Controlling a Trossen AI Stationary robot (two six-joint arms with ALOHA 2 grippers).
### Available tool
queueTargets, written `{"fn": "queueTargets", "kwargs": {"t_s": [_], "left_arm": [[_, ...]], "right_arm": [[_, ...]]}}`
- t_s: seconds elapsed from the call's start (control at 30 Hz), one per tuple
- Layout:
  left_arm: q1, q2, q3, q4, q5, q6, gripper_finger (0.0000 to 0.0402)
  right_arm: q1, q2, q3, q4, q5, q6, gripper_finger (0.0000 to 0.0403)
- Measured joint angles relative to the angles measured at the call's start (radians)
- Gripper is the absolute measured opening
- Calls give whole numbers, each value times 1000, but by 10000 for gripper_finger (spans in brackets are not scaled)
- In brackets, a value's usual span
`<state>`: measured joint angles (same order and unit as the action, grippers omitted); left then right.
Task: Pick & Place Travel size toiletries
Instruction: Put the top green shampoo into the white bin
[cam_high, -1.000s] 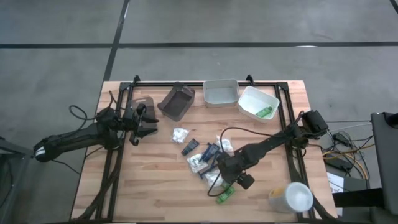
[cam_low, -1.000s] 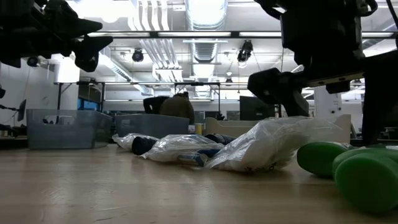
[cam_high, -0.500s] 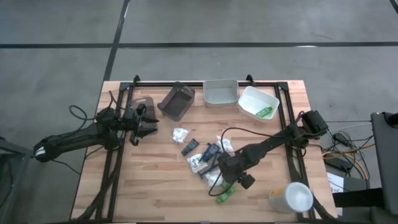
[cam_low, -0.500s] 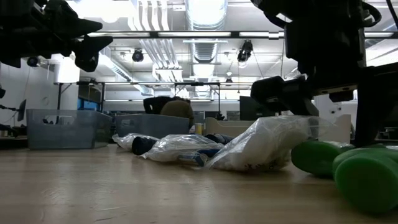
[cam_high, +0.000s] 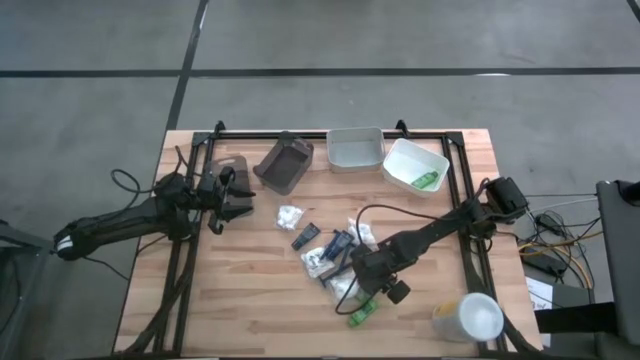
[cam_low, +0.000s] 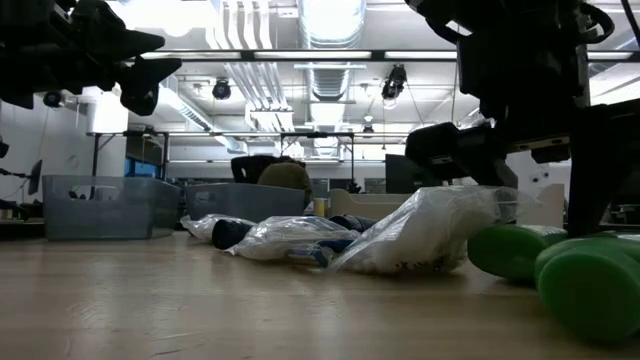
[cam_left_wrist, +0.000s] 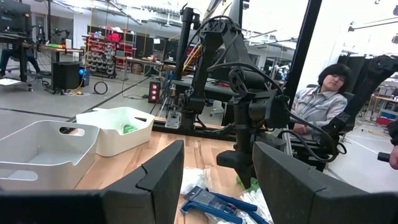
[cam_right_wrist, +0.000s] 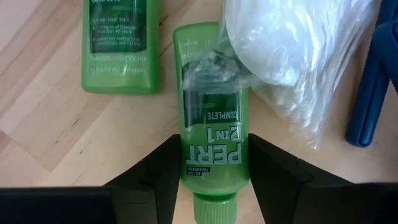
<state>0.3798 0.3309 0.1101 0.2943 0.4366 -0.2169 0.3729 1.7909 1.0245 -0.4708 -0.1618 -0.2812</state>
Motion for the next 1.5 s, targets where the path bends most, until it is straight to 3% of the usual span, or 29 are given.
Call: {"fn": "queueTargets", "kwargs": {"t_s": [0.83,1.5], "left_arm": [[0,0,0,0,0,0,198],[0,0,0,0,0,0,198]], "right_arm": [[-52,-338,1,-102,-4,42,164],[-227,-364,2,-110,-4,38,164]]}}
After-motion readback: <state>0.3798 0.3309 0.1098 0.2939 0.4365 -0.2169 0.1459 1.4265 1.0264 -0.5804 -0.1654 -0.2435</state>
